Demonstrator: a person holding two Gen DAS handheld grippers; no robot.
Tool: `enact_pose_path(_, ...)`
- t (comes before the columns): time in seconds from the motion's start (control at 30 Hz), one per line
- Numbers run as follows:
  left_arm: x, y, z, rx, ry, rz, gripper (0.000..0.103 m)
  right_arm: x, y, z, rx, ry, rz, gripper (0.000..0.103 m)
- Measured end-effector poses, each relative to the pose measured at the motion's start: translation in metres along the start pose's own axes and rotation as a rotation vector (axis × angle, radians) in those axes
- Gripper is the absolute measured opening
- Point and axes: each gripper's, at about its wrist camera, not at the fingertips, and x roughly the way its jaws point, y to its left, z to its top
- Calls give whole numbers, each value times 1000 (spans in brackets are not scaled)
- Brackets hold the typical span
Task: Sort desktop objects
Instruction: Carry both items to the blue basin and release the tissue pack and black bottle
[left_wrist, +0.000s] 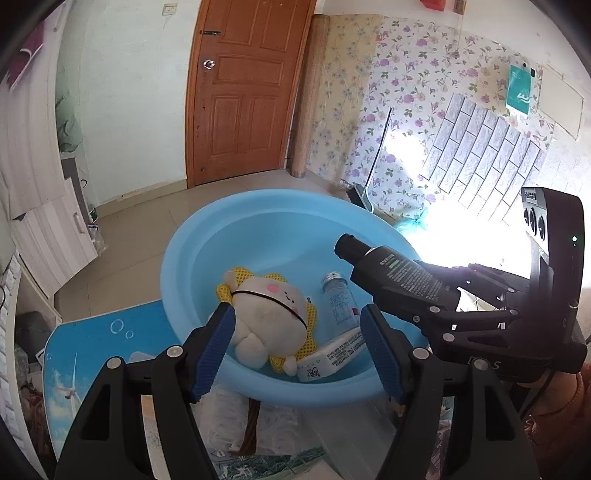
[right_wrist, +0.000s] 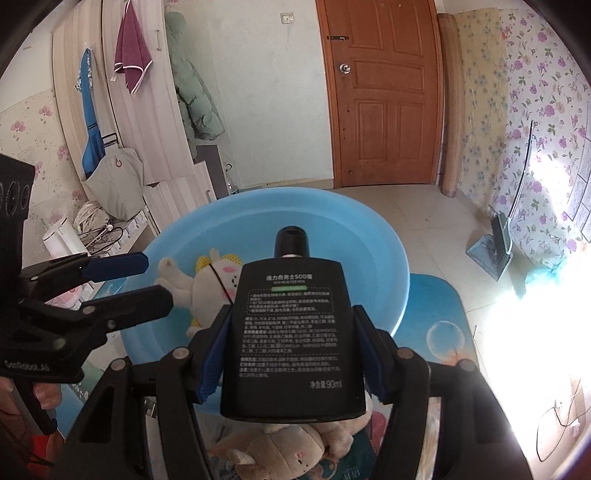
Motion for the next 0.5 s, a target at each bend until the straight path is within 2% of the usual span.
enact_pose_path(0.13,-14,10,-14,-39,0,14,73,1,8,-1,13,-2,-1,63)
enact_pose_path(0.27,-28,17,-29,-65,-2,22,77,-12,19,-3,-11,-31,-1,63)
enact_pose_path(0.5,-50,18,-65,-88,19,29,85,-35,28,-20,-2,-21,-22,63)
